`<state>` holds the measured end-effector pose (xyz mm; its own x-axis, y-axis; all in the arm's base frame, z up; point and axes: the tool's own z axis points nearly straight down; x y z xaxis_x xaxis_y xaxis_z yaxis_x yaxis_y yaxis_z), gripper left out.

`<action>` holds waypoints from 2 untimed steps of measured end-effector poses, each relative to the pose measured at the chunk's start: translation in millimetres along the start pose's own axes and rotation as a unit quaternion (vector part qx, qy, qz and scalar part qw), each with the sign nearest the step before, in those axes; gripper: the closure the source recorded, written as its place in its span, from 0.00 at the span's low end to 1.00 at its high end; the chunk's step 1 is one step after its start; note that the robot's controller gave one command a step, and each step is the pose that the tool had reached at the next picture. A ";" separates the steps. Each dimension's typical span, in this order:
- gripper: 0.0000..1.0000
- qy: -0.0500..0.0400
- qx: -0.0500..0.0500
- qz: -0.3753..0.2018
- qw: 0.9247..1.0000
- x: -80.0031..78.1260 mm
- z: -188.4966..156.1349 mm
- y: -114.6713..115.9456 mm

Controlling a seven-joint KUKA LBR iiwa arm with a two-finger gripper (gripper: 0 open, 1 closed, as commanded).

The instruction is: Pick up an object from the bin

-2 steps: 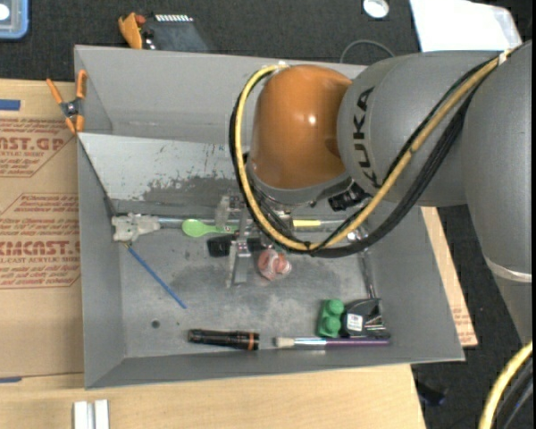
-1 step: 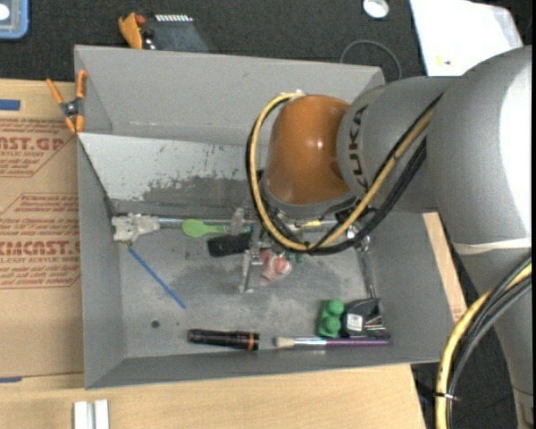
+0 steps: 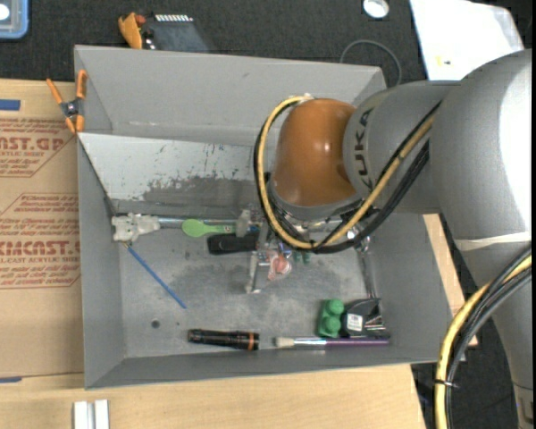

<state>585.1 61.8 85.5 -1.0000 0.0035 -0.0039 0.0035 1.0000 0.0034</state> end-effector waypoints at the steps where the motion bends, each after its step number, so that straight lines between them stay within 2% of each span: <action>1: 0.00 0.001 0.000 0.004 1.000 1.4 2.5 2.9; 2: 0.00 -0.004 -0.001 0.028 1.000 -7.1 15.1 -19.7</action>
Offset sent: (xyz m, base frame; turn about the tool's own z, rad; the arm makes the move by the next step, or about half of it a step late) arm 0.0062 -0.0213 -0.0155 0.0579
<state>592.1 42.1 70.4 -0.9981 0.0603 -0.0120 0.0602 0.9982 0.0059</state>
